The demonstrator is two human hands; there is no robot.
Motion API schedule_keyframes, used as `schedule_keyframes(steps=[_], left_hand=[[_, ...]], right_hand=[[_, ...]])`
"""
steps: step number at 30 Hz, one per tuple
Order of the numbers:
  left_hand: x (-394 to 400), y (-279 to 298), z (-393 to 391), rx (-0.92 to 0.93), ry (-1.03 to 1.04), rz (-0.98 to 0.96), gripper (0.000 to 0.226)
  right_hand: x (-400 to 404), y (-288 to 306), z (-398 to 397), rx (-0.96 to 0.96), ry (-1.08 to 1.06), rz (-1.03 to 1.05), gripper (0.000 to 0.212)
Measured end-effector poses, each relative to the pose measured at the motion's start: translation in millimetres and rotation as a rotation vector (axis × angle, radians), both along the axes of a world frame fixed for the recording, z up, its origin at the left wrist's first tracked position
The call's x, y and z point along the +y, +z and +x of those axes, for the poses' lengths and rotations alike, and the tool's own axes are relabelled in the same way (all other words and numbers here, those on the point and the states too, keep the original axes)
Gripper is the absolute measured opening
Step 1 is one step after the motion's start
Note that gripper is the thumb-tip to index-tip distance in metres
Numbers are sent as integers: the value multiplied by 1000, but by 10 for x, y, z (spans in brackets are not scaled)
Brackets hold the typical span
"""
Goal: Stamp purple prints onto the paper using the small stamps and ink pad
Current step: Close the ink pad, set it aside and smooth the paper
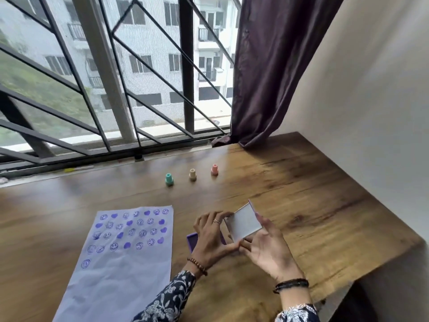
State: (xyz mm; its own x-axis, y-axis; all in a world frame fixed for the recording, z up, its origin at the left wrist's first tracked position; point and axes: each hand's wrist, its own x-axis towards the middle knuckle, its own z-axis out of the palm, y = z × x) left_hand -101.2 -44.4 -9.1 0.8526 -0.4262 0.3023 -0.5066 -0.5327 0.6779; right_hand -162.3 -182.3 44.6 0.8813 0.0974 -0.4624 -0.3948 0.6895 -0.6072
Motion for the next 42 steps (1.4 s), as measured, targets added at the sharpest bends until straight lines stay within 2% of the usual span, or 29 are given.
schedule_keyframes(steps=[5, 9, 13, 16, 19, 22, 27, 34, 42], left_hand=[[134, 3, -27, 28, 30, -25, 63], [471, -75, 67, 66, 47, 133, 85], [899, -258, 14, 276, 148, 268, 105], [1011, -373, -57, 344, 131, 338, 95], [1030, -416, -76, 349, 108, 339, 79], [1003, -424, -71, 333, 116, 320, 73], [1017, -405, -9, 352, 112, 334, 79], [1039, -337, 46, 367, 26, 310, 67], [1103, -346, 67, 396, -46, 294, 72]], right_hand=[[122, 12, 62, 10, 37, -71, 95], [321, -28, 100, 47, -46, -267, 83], [556, -188, 73, 81, -41, -771, 70], [720, -342, 43, 122, -5, -1144, 74], [939, -439, 28, 124, 51, -1346, 83], [1052, -464, 27, 145, 51, -1420, 85], [1151, -450, 87, 175, 51, -1496, 87], [1201, -483, 153, 241, 44, -1523, 93], [1262, -456, 270, 312, 68, -1588, 93]])
